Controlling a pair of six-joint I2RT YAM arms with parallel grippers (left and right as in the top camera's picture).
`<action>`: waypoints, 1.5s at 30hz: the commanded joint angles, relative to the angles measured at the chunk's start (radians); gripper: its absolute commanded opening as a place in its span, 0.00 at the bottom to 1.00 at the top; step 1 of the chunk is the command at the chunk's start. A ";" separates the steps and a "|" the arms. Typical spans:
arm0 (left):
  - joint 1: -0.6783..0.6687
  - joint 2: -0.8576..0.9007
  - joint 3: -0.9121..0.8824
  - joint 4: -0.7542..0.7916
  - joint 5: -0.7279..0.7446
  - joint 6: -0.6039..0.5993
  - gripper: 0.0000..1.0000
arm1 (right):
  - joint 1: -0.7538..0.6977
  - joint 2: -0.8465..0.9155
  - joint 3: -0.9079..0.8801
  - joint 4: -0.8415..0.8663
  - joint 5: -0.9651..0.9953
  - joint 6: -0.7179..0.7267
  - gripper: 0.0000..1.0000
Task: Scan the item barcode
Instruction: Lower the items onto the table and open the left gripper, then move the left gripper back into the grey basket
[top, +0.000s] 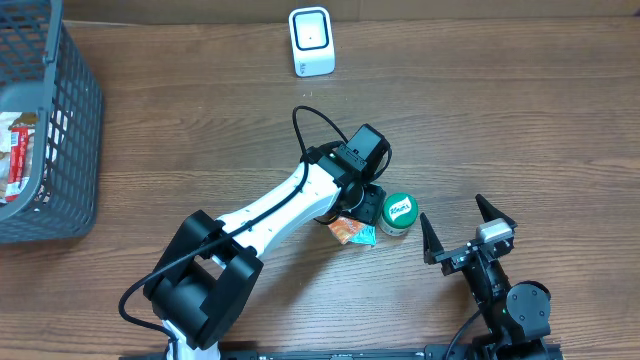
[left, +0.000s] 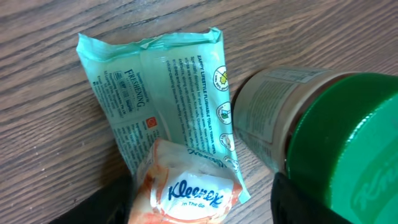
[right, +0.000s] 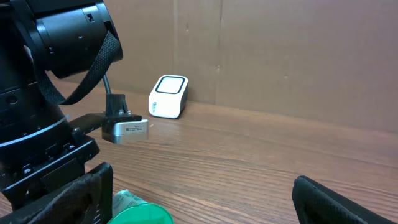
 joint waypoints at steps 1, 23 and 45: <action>0.006 -0.016 0.003 0.003 0.017 0.006 0.64 | 0.003 -0.006 -0.010 0.004 -0.004 0.004 1.00; 0.304 -0.020 0.736 -0.456 -0.057 0.188 0.77 | 0.003 -0.006 -0.010 0.003 -0.004 0.004 1.00; 0.908 -0.023 1.271 -0.568 -0.219 0.217 1.00 | 0.003 -0.006 -0.010 0.003 -0.004 0.004 1.00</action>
